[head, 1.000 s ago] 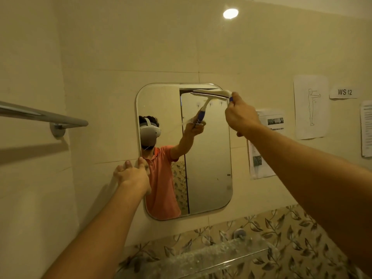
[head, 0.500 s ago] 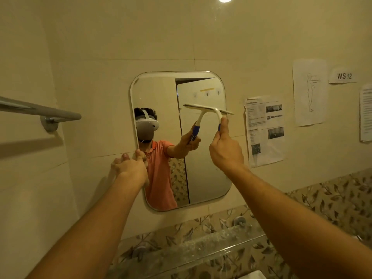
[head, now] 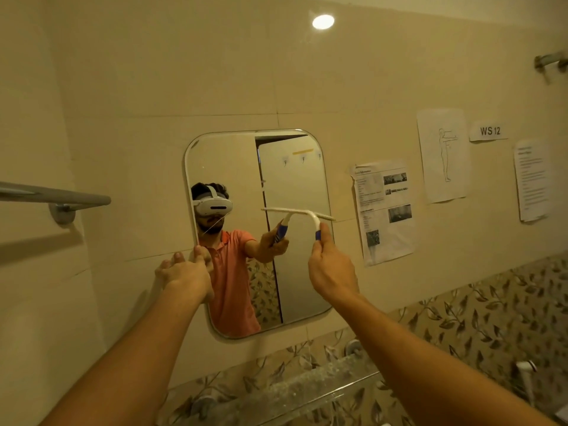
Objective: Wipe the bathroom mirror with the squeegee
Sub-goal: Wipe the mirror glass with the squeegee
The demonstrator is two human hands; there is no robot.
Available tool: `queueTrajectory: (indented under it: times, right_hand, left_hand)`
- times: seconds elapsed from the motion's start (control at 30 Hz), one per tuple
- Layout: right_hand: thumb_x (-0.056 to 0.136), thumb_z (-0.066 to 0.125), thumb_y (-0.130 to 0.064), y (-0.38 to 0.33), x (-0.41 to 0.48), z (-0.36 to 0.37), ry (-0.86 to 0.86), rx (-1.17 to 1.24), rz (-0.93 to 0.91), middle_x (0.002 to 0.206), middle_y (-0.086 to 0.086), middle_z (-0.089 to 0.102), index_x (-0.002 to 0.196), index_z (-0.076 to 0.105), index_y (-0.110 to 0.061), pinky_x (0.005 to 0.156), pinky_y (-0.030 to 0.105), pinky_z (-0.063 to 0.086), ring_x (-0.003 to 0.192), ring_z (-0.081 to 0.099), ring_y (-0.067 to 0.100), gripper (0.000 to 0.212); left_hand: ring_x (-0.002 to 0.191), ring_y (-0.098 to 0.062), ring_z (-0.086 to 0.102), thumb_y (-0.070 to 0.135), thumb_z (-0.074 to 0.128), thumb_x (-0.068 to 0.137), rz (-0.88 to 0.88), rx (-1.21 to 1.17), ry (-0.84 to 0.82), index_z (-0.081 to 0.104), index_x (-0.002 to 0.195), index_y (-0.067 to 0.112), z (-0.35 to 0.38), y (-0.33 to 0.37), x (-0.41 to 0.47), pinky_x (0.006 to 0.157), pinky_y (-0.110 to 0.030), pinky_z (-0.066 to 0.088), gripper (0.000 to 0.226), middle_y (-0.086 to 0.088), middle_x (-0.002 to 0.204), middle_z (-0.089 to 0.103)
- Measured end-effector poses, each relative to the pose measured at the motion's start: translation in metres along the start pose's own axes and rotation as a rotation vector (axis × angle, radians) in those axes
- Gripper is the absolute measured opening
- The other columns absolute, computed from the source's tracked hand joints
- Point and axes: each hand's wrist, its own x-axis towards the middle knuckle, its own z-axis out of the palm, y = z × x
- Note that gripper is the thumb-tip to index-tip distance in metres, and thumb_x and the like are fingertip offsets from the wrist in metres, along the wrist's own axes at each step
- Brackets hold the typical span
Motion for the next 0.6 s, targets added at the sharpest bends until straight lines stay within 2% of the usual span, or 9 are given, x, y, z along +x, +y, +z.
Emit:
queueTrajectory:
  times: [0.07, 0.13, 0.2, 0.37, 0.6]
  right_hand:
    - [0.11, 0.022, -0.045, -0.011, 0.015, -0.017, 0.064, 0.074, -0.028, 0.072, 0.003, 0.054, 0.158, 0.002, -0.05, 0.055, 0.038, 0.052, 0.06, 0.051, 0.016, 0.052]
    - [0.11, 0.023, -0.046, -0.029, 0.035, -0.034, 0.122, 0.131, -0.017, 0.076, 0.004, 0.054, 0.156, 0.003, -0.053, 0.063, 0.045, 0.061, 0.062, 0.053, 0.018, 0.051]
    - [0.11, 0.023, -0.044, -0.048, 0.054, -0.047, 0.138, 0.142, -0.006, 0.08, 0.004, 0.052, 0.157, 0.006, -0.049, 0.068, 0.051, 0.063, 0.065, 0.055, 0.019, 0.05]
    - [0.111, 0.022, -0.041, -0.062, 0.076, -0.047, 0.109, 0.047, 0.066, 0.087, 0.006, 0.053, 0.161, 0.001, -0.044, 0.064, 0.043, 0.061, 0.073, 0.058, 0.021, 0.054]
    - [0.108, 0.021, -0.045, -0.035, 0.055, 0.004, 0.151, 0.027, 0.093, 0.087, 0.009, 0.059, 0.153, -0.012, -0.051, 0.074, 0.052, 0.062, 0.079, 0.065, 0.027, 0.056]
  left_hand:
    - [0.149, -0.045, 0.013, 0.043, 0.065, 0.089, 0.001, 0.003, 0.002, -0.019, 0.157, 0.022, -0.001, 0.001, -0.001, 0.118, -0.053, 0.026, 0.11, -0.023, 0.164, -0.001]
    - [0.149, -0.045, 0.014, 0.041, 0.065, 0.09, 0.006, 0.004, 0.006, -0.019, 0.157, 0.022, -0.002, 0.003, -0.002, 0.118, -0.053, 0.025, 0.109, -0.023, 0.164, 0.0]
    - [0.148, -0.045, 0.015, 0.039, 0.065, 0.09, 0.005, 0.004, 0.008, -0.018, 0.157, 0.021, -0.003, 0.004, -0.003, 0.118, -0.053, 0.026, 0.109, -0.024, 0.164, 0.001]
    - [0.148, -0.043, 0.015, 0.038, 0.064, 0.091, 0.03, 0.046, 0.024, -0.018, 0.157, 0.017, -0.007, 0.003, -0.009, 0.118, -0.052, 0.027, 0.107, -0.025, 0.163, 0.004]
    - [0.148, -0.043, 0.016, 0.033, 0.063, 0.092, 0.026, 0.077, 0.024, -0.019, 0.156, 0.015, -0.009, 0.003, -0.002, 0.118, -0.053, 0.026, 0.106, -0.026, 0.163, 0.003]
